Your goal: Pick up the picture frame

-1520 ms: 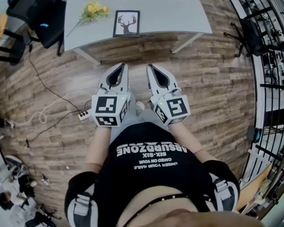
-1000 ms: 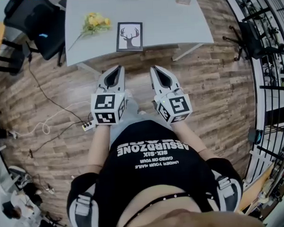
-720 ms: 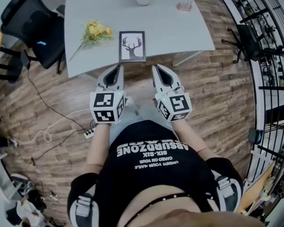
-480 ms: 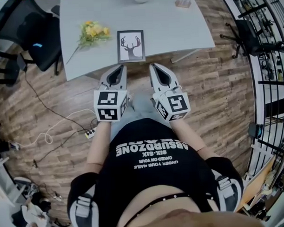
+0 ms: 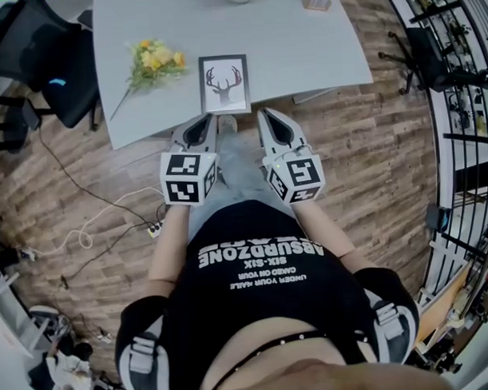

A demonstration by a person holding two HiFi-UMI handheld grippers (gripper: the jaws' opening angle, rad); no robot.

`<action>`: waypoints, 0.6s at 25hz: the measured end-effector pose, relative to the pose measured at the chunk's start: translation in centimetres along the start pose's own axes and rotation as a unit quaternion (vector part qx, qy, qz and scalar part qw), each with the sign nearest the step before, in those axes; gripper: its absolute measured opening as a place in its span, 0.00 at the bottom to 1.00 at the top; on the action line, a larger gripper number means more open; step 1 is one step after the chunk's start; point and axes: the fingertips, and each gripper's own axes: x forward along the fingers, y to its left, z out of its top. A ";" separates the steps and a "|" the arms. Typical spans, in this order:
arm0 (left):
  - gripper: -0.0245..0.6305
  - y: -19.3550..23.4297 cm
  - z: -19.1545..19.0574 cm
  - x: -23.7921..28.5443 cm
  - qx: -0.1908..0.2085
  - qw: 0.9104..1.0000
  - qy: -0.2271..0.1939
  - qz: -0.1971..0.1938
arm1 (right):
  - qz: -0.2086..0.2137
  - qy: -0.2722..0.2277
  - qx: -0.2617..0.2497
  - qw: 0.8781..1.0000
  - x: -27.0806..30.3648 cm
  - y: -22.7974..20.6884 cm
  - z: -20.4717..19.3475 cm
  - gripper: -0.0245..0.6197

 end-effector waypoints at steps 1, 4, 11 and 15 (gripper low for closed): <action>0.06 0.4 0.0 0.5 -0.001 1.000 0.006 0.000 | 0.000 0.006 0.000 1.000 0.6 -0.3 -0.2 0.06; 0.06 1.6 0.0 2.0 -0.001 1.000 0.024 0.000 | -0.003 0.025 0.001 1.000 2.5 -1.3 -0.7 0.07; 0.06 4.3 0.1 5.4 0.006 0.999 0.048 0.018 | -0.010 0.074 0.016 0.997 6.4 -3.2 -2.5 0.07; 0.07 5.1 -0.8 7.4 -0.003 0.997 0.078 0.023 | -0.010 0.106 0.023 0.994 8.1 -4.1 -3.9 0.07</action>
